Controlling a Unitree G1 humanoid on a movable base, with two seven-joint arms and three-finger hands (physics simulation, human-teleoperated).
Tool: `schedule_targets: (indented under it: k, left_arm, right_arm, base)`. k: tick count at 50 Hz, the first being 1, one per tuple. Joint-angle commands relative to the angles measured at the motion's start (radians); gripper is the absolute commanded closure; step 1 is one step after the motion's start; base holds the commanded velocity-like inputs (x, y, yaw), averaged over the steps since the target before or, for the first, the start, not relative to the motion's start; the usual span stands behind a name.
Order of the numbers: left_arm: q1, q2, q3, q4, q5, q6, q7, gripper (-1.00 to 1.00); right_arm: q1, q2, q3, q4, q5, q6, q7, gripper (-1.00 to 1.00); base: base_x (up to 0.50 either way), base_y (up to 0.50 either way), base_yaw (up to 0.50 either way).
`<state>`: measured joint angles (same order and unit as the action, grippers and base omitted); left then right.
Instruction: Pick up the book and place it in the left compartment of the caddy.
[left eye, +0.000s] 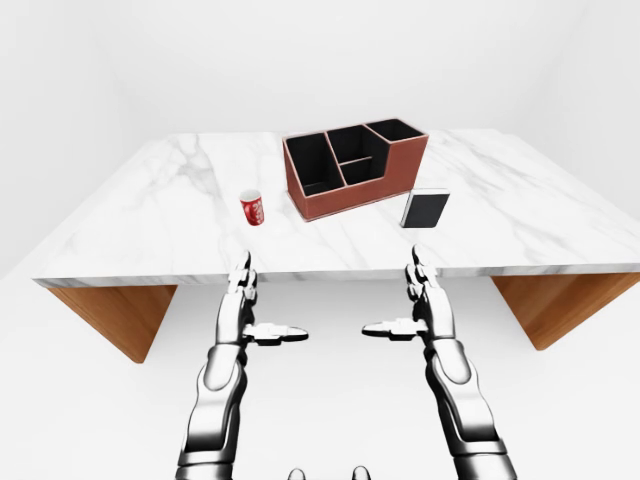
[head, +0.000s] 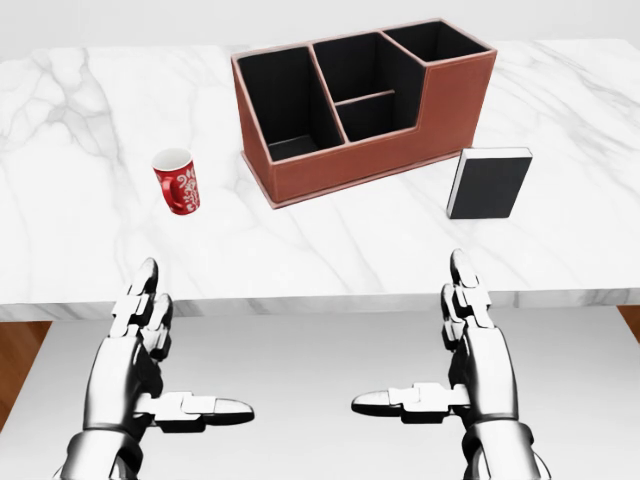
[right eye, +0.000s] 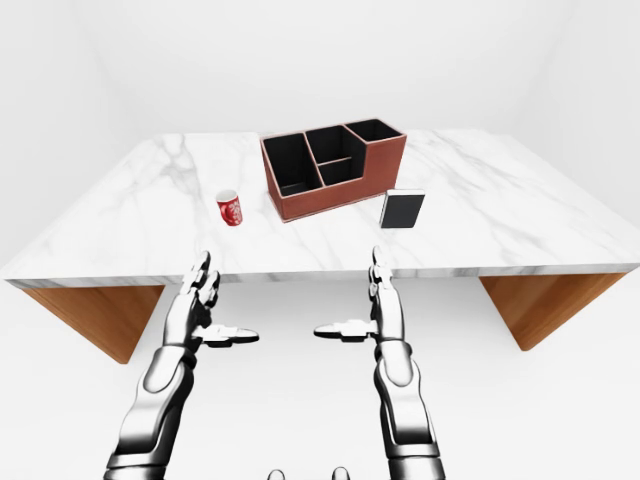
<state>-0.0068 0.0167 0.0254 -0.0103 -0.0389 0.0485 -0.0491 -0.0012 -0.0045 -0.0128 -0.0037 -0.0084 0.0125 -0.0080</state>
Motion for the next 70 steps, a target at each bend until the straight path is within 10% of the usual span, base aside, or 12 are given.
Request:
schedule_targets:
  k: [1, 37, 68, 70]
  left_arm:
    - [-0.024, 0.031, 0.054, -0.011, -0.076, 0.039, -0.098, -1.0]
    - [-0.033, 0.041, 0.066, -0.007, -0.113, 0.039, -0.164, -1.0]
    - [-0.046, 0.047, 0.064, 0.025, -0.1, 0.039, -0.185, -1.0]
    - [-0.049, 0.047, 0.065, 0.029, -0.099, 0.039, -0.188, -1.0]
  right_arm:
    - [0.001, -0.008, -0.018, -0.009, -0.027, 0.028, -0.03, -0.97]
    - [0.059, -0.012, 0.005, -0.081, -0.07, -0.021, 0.059, -0.98]
    - [0.021, -0.017, 0.022, -0.022, -0.157, -0.025, 0.027, -1.0]
    - [0.013, -0.015, 0.025, -0.035, -0.17, 0.009, 0.028, -1.0]
  base:
    - [0.0, 0.0, 0.0]
    - [0.31, -0.09, 0.0]
    - [0.5, 0.04, 0.0]
    - [0.5, 0.04, 0.0]
